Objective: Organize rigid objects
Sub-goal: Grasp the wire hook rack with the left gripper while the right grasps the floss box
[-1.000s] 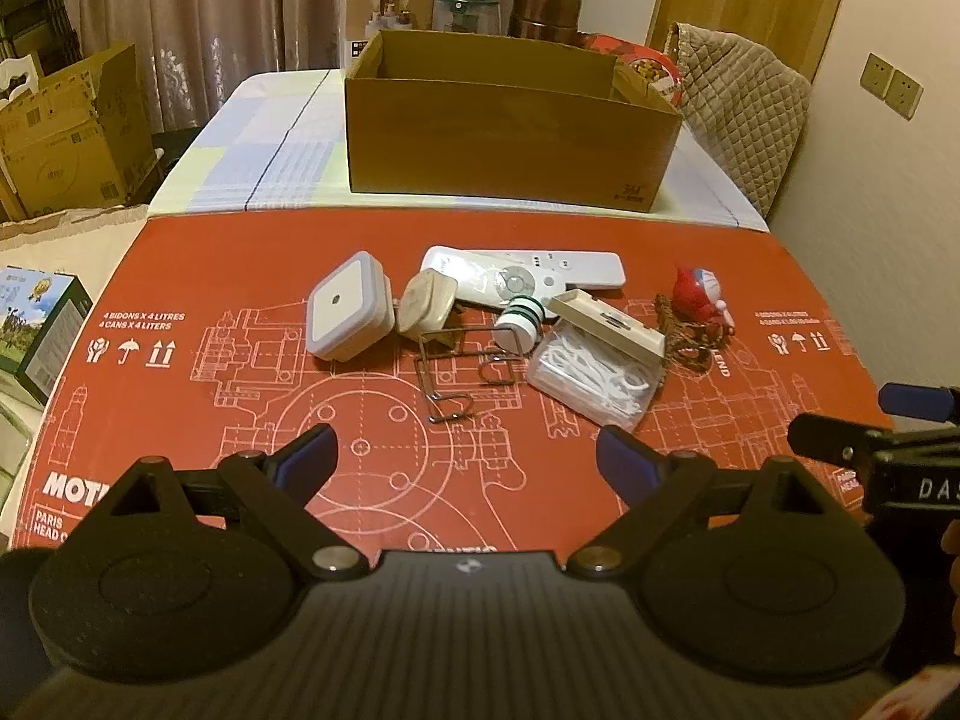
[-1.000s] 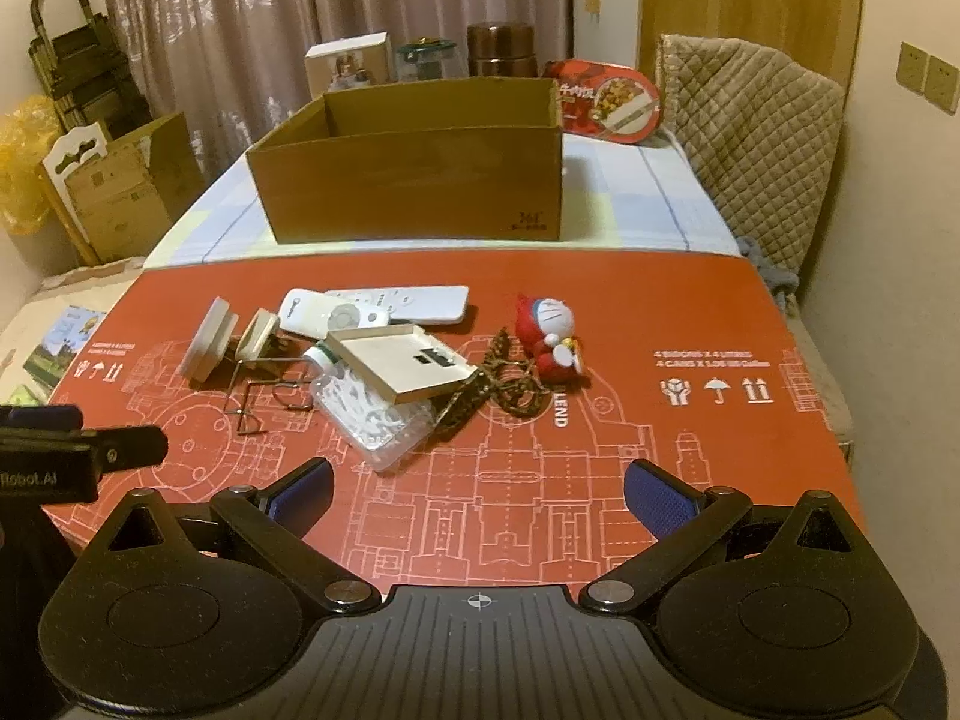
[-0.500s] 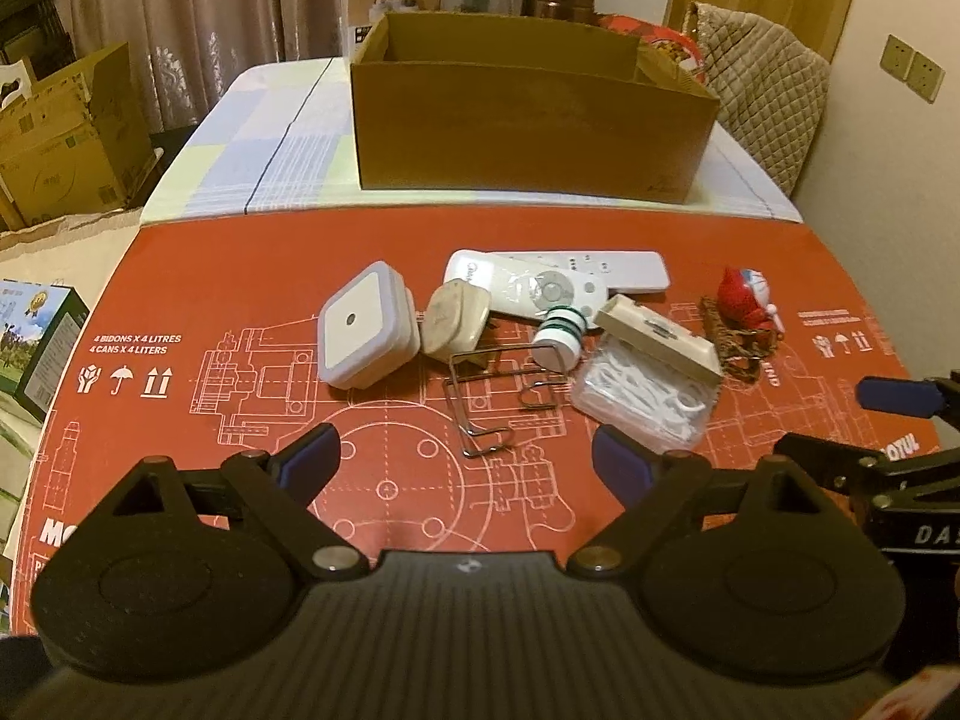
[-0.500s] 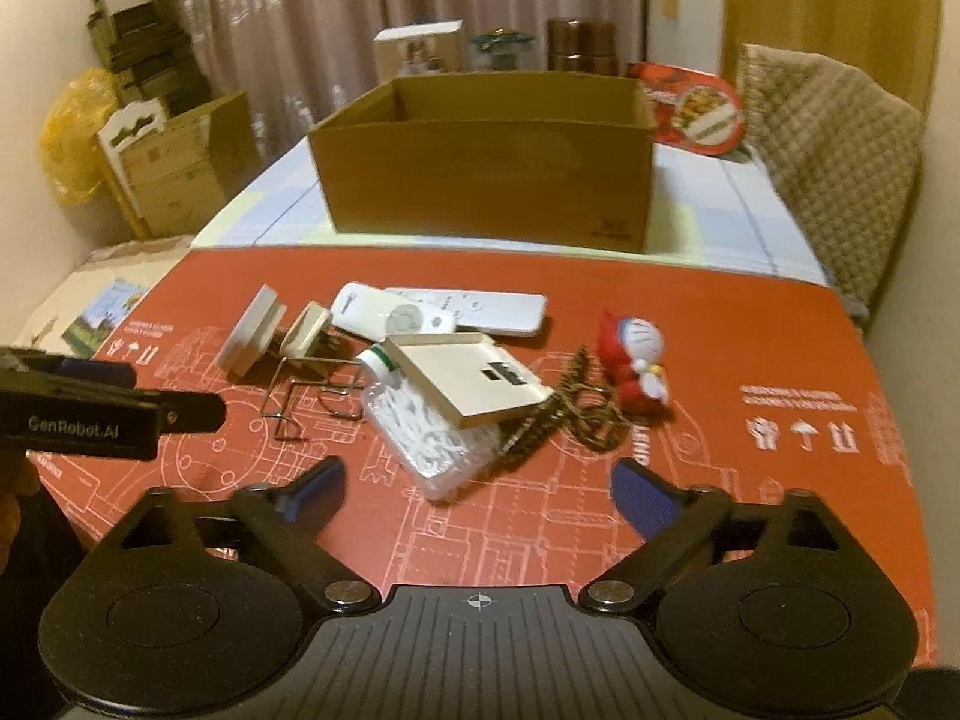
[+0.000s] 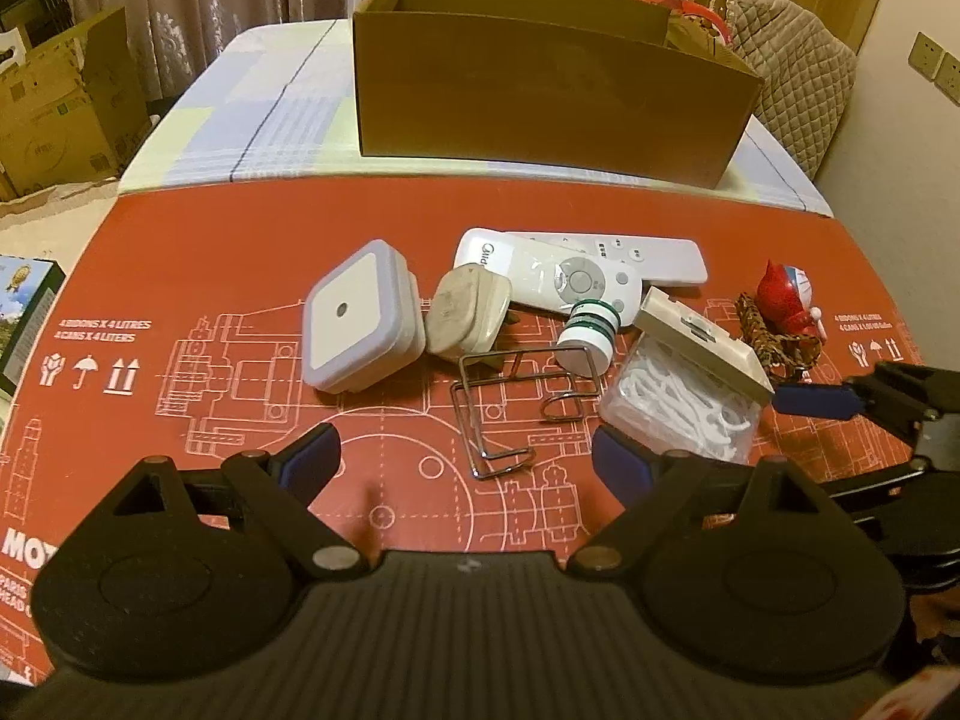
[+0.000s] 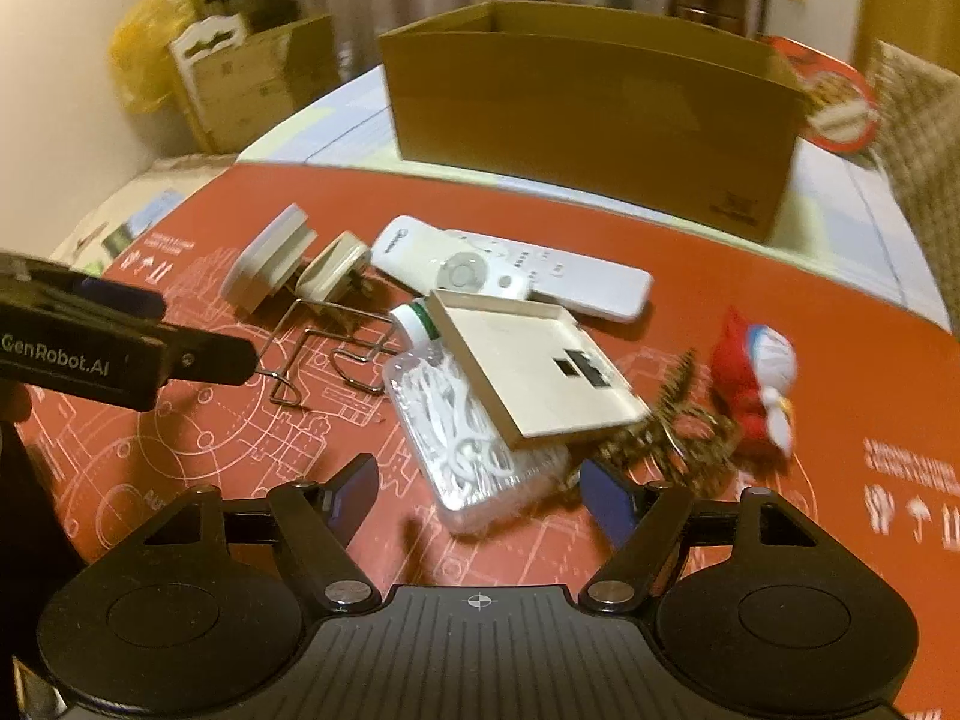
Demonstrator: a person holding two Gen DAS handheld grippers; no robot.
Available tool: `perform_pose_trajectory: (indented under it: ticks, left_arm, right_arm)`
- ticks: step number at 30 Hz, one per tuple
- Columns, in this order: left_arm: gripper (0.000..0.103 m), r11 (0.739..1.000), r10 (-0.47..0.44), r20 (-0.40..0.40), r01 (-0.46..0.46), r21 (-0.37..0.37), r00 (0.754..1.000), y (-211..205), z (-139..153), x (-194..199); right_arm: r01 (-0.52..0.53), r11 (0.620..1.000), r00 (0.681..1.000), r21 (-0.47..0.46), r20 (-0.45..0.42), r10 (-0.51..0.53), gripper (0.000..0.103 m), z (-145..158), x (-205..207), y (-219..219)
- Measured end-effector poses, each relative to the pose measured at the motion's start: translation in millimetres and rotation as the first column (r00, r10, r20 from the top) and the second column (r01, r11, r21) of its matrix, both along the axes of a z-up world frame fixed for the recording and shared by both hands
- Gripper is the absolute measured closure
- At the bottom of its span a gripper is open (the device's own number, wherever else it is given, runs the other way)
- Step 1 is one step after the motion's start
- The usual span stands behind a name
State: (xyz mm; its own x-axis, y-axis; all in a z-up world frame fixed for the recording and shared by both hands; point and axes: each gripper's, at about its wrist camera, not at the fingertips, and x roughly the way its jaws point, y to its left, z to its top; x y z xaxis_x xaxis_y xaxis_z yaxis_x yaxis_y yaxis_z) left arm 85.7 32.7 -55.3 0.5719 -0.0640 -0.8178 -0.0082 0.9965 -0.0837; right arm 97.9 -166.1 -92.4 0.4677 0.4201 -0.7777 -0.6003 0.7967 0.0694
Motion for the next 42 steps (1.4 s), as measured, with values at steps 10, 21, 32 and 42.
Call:
perform_pose_trajectory:
  ticks: [10,21,32,42]
  left_arm:
    - [0.015,1.0,0.003,-0.013,-0.003,-0.03,1.0,-1,-12,6]
    - [0.015,0.999,-0.004,0.033,0.005,-0.046,0.999,-13,-24,21]
    - [0.038,1.0,0.0,0.062,0.002,-0.02,0.998,-29,-42,40]
    - [0.039,0.999,-0.038,0.075,0.039,-0.008,0.996,-30,-37,11]
  right_arm:
    - [-0.078,0.997,0.997,-0.026,0.011,0.078,0.031,-16,19,10]
    - [-0.018,0.999,1.0,-0.029,0.002,0.018,0.049,-17,9,2]
    - [0.035,0.999,0.999,-0.025,0.012,-0.035,0.049,-17,3,-5]
    - [0.043,0.999,0.999,-0.019,0.011,-0.043,0.049,-18,-2,-6]
